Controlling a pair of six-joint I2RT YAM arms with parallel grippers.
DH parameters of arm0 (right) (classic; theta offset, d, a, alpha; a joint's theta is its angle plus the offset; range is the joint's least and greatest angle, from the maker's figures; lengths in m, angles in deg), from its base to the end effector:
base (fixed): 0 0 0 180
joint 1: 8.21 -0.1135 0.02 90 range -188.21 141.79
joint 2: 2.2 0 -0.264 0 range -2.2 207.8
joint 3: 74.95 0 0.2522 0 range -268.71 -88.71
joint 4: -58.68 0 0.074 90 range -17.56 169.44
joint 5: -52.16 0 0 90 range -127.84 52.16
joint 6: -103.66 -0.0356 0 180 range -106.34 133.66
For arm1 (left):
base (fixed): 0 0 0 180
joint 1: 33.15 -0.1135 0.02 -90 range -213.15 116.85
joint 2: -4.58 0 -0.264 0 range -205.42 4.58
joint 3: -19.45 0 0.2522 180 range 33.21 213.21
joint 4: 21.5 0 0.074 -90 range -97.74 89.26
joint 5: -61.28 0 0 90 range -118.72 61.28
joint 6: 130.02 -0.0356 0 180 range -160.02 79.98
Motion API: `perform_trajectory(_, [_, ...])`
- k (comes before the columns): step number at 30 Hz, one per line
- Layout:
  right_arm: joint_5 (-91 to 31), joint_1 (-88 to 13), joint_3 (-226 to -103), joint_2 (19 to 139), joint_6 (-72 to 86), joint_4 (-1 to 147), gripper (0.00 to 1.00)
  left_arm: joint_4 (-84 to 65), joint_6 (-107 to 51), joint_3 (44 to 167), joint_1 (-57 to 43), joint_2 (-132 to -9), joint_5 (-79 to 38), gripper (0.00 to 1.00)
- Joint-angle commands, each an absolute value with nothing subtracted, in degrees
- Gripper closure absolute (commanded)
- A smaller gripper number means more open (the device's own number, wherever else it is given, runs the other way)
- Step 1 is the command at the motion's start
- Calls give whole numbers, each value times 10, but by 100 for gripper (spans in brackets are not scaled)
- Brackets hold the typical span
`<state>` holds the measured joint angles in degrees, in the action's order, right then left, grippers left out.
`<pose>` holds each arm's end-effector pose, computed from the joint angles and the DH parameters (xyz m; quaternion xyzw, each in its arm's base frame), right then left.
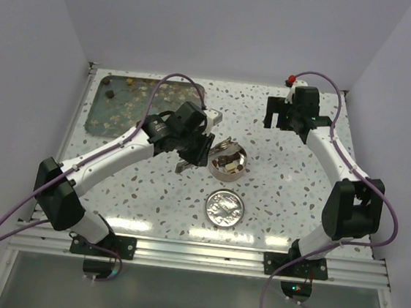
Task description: Pack the chocolate
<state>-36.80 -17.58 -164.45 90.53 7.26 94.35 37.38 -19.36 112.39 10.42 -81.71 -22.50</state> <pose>0.3646 0.0608 0.2942 -0.0273 0.9018 0.0673 0.4261 0.2295 -0.2236 0.3197 0.2048 0.9225 -0.2153 0.2464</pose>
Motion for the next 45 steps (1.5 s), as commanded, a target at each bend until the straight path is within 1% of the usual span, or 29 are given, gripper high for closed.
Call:
perform_trajectory(1, [-363, -176, -1660, 884, 74, 946, 2, 367, -182, 1152, 106, -816, -222, 64])
perform_trajectory(4, [-362, -175, -1657, 882, 72, 945, 2, 367, -182, 1156, 108, -817, -221, 61])
perform_trajectory(24, [-368, -176, -1643, 868, 77, 945, 2, 373, -184, 1163, 115, -823, -225, 58])
perform_trajectory(37, [-368, -175, -1645, 868, 76, 947, 2, 376, -185, 1157, 118, -822, -225, 54])
perform_trajectory(41, [-368, -176, -1645, 867, 77, 947, 1, 376, -185, 1157, 119, -820, -227, 54])
perform_trajectory(45, [-369, -176, -1644, 867, 77, 946, 2, 375, -177, 1156, 118, -811, -252, 58])
